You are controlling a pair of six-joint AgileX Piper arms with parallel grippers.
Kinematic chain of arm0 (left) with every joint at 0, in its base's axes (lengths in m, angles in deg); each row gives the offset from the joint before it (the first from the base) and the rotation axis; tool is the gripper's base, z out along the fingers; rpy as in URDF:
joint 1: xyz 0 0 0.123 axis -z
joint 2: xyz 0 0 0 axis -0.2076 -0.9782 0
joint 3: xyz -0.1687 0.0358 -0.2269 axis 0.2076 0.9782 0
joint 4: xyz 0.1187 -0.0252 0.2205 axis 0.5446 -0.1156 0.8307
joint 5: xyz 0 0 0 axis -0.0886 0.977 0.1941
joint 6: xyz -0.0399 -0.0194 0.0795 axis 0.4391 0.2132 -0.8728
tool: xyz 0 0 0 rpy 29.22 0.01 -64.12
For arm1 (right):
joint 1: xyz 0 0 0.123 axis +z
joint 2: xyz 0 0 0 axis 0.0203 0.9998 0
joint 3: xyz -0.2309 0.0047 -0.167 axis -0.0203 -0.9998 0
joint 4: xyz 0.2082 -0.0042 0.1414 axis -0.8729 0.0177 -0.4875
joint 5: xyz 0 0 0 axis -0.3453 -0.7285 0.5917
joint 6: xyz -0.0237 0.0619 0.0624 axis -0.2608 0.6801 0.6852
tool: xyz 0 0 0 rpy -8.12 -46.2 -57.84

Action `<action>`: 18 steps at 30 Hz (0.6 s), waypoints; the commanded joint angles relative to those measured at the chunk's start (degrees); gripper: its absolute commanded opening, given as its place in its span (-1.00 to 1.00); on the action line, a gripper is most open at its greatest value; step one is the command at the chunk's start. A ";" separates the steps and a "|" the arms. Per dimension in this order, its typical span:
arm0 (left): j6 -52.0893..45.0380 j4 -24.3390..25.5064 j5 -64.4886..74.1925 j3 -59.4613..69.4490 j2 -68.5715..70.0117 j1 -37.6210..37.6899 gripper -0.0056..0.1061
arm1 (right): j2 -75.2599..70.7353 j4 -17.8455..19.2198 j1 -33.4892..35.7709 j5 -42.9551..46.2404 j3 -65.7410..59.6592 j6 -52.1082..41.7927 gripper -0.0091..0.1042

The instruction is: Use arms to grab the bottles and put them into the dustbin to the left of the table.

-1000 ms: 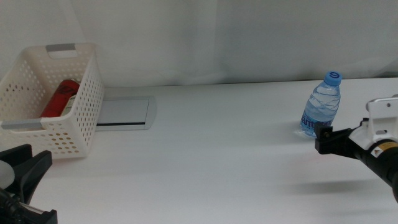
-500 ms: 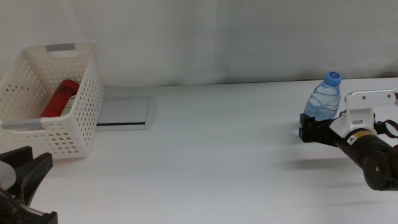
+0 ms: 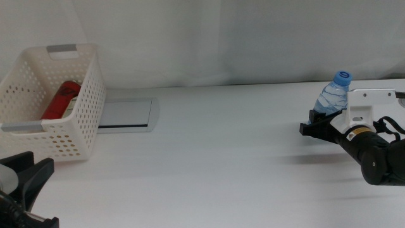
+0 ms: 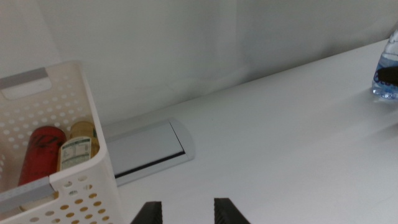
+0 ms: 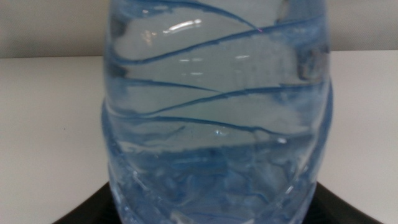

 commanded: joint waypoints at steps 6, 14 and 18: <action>0.24 -0.40 0.81 0.16 -0.09 0.34 -0.62 | -0.28 0.38 -0.03 1.35 0.48 -0.31 -0.88; 0.24 -0.40 0.81 0.16 -0.09 0.34 -0.84 | -11.63 6.26 6.16 -6.70 0.48 -0.05 -0.88; 0.24 -0.40 0.81 0.16 -0.09 0.34 -0.84 | -16.89 6.26 12.63 -11.24 0.48 0.15 -0.88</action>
